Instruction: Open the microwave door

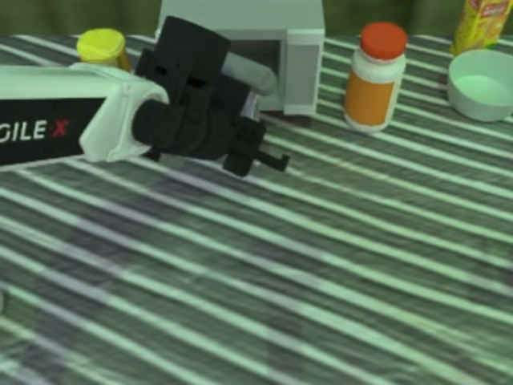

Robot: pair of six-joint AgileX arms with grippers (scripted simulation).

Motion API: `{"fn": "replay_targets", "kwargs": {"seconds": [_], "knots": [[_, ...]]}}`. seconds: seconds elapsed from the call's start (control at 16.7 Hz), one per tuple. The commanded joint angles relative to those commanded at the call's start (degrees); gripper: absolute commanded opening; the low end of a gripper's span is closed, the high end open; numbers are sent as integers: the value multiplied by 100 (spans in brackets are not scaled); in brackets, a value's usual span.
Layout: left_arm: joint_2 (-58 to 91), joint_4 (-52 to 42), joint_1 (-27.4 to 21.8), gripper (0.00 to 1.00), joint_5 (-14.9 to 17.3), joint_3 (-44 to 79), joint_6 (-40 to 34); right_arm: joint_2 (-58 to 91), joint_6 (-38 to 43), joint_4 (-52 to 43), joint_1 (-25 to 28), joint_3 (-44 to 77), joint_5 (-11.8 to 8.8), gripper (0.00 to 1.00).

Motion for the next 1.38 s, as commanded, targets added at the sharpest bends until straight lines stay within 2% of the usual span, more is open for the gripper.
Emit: {"fn": "replay_targets", "kwargs": {"seconds": [0.78,1.38], "knots": [[0,0,0,0,0,0,0,0,0,0,0,0,0,100],[-129,3,134,0,286,-165,336,0,0,0,0,0,0,100]]}}
